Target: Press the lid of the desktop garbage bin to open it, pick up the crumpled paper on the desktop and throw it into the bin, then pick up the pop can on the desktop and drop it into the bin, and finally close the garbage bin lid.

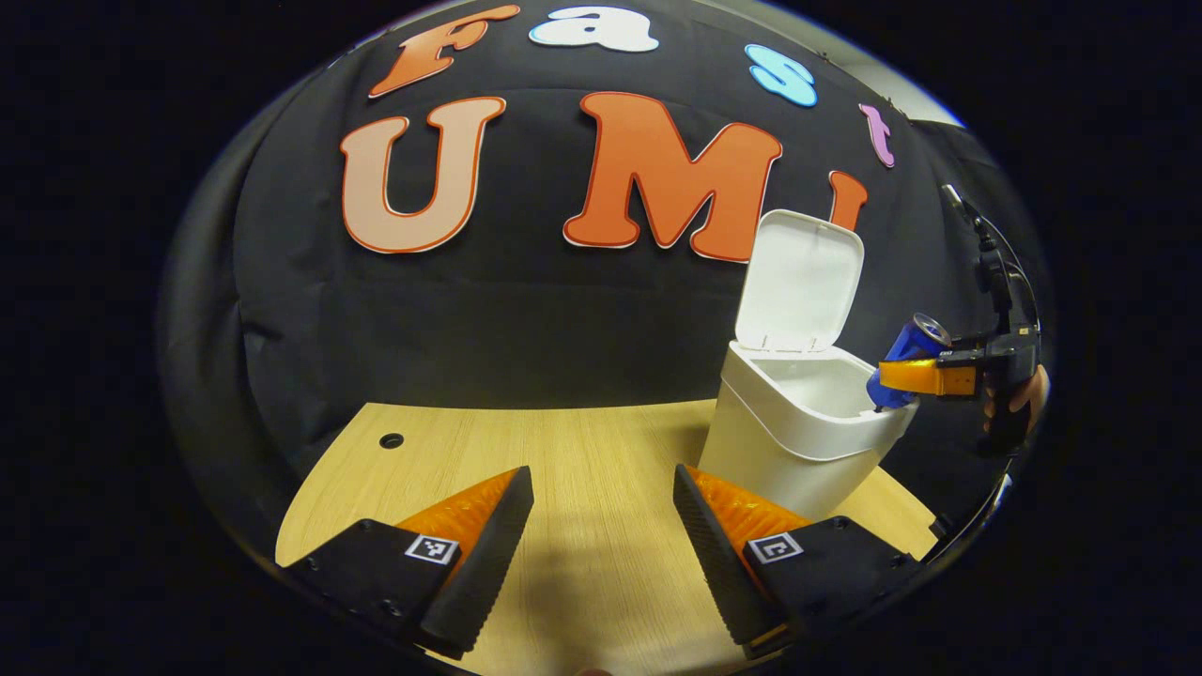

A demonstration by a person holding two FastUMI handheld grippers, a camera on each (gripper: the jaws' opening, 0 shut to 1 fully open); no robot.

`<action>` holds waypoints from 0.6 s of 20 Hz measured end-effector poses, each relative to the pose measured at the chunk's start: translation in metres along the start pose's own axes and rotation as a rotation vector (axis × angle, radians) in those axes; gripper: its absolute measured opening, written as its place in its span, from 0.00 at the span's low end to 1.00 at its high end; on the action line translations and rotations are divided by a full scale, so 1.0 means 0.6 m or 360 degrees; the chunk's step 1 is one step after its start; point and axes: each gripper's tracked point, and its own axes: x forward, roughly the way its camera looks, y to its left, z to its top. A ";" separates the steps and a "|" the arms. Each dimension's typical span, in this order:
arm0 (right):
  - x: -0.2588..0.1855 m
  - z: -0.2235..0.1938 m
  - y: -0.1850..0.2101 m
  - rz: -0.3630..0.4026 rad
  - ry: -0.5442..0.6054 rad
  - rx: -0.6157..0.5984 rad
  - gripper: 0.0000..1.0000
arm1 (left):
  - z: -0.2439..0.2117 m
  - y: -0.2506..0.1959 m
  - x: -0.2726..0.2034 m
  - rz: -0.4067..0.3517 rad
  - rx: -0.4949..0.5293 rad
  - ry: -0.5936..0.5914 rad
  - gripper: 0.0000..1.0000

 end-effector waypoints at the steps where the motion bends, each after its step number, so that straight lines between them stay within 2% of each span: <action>1: 0.004 -0.003 -0.001 -0.0002 0.0008 0.0008 0.78 | -0.001 0.002 0.001 0.0001 -0.0001 0.0006 0.94; 4: 0.009 -0.012 -0.002 -0.0007 0.0027 0.0007 0.80 | 0.000 0.001 0.002 -0.0005 0.0016 0.0010 0.96; 5: 0.012 -0.017 -0.002 -0.0009 0.0048 -0.0005 0.76 | 0.001 0.000 0.000 -0.0008 0.0020 0.0007 0.96; 6: 0.014 -0.019 -0.003 -0.0023 0.0062 -0.0014 0.81 | 0.001 0.000 0.001 -0.0011 0.0022 0.0006 0.98; 9: 0.014 -0.010 -0.004 -0.0035 0.0040 -0.0013 0.83 | -0.002 0.009 -0.003 -0.0007 0.0012 0.0011 0.94; 12: 0.006 0.012 -0.009 -0.0042 0.0000 -0.0016 0.84 | -0.005 0.019 -0.012 -0.0001 0.0007 0.0014 0.95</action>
